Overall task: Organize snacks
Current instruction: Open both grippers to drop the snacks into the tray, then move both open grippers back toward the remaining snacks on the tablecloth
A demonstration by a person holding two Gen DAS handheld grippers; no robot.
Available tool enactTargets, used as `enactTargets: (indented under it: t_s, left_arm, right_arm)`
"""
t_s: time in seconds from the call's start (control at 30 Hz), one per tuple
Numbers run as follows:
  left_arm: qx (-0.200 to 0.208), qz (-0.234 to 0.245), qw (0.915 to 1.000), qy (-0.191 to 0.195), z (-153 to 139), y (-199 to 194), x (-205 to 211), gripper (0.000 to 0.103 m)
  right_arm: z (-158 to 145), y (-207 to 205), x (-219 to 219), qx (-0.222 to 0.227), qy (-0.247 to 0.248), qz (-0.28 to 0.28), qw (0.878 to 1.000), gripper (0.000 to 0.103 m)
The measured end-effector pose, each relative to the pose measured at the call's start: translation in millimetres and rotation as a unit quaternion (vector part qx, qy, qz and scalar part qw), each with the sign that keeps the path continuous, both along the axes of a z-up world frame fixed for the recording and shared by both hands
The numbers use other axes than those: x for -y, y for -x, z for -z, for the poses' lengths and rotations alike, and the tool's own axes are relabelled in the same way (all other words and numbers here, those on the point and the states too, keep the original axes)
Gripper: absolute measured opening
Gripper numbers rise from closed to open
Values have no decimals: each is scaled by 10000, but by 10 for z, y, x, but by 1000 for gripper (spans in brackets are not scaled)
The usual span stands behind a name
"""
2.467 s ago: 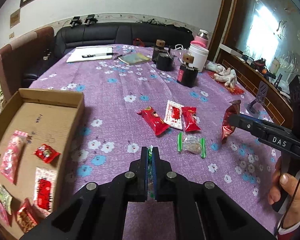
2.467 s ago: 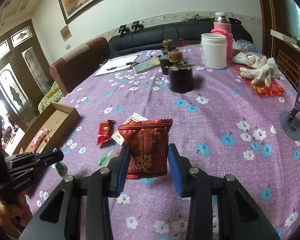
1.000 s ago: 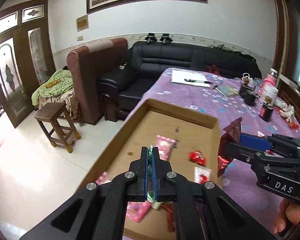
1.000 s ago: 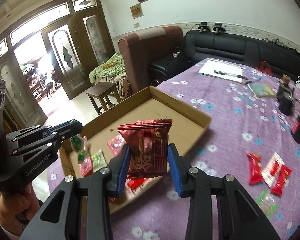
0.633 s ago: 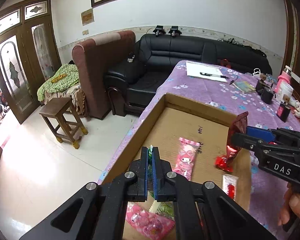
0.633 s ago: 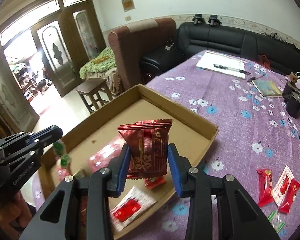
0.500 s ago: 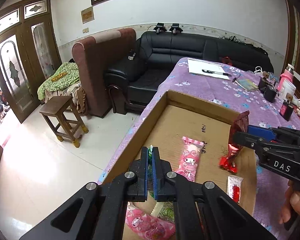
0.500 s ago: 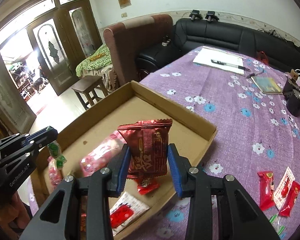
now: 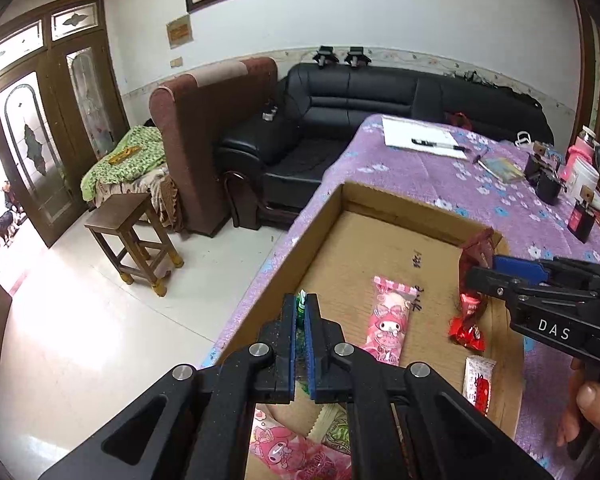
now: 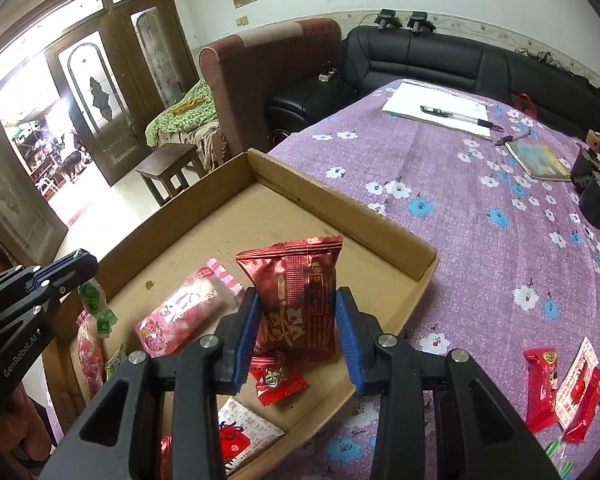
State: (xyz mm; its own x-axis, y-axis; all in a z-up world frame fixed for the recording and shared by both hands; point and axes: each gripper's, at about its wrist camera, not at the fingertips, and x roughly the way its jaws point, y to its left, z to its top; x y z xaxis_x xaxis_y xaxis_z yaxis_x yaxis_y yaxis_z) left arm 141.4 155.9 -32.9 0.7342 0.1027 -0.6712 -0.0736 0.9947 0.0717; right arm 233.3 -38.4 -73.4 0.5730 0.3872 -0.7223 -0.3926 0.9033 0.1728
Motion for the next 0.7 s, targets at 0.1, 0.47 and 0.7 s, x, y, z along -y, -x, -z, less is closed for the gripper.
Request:
enactTargets:
  t_s: [0.1,0.47,0.7]
  left_arm:
    - [80,-80,9999,-61,-48,29,-1,4]
    - [796,-344,9957,-336,-338,371,107,96]
    - [982,-258,9941,-377,-540,569,280,96]
  right_arm:
    - [-23,27,27,-4,-77,43,10000,40]
    - [-316,291,212,299,-398,89,9987,50]
    - [-526,656,552,546,-682,234,9959,50]
